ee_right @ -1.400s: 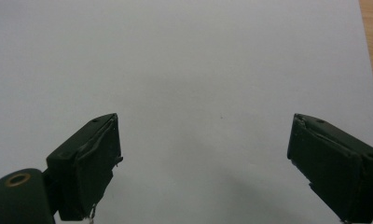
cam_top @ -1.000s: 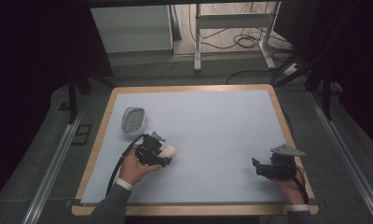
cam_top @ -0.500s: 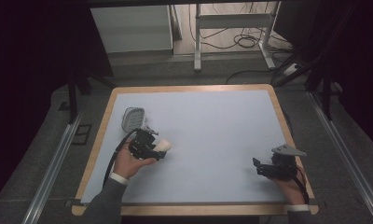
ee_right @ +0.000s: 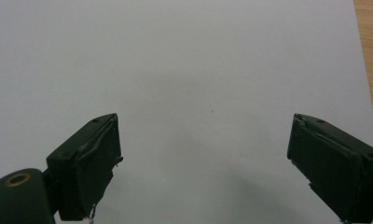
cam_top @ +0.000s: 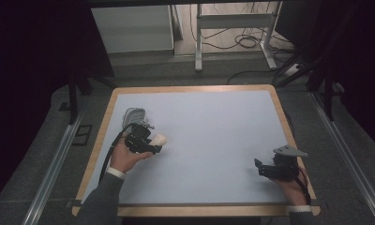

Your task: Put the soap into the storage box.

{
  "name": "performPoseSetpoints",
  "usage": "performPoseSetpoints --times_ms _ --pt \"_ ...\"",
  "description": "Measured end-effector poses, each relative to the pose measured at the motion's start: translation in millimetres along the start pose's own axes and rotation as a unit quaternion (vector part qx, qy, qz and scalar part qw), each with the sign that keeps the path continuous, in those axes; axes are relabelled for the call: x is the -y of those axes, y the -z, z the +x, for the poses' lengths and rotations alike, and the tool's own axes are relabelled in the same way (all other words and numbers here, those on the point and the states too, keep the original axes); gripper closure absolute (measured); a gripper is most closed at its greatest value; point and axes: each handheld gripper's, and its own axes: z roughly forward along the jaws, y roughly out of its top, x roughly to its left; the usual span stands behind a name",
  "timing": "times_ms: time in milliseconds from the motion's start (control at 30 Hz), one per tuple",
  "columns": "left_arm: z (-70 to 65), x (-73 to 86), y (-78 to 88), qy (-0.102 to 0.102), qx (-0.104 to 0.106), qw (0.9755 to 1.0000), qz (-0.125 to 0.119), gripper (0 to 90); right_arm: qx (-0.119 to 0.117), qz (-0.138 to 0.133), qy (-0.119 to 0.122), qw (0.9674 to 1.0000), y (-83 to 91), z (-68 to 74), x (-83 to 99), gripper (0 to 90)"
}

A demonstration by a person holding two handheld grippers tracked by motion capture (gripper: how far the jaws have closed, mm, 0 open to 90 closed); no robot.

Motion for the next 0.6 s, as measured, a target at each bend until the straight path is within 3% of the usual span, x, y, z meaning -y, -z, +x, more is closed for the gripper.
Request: performPoseSetpoints --times_ms 600 --pt "21.7 -4.6 3.9 0.024 -0.005 0.9997 -0.008 49.3 0.002 0.004 -0.002 1.0000 -1.5 -1.4 1.1 9.3"
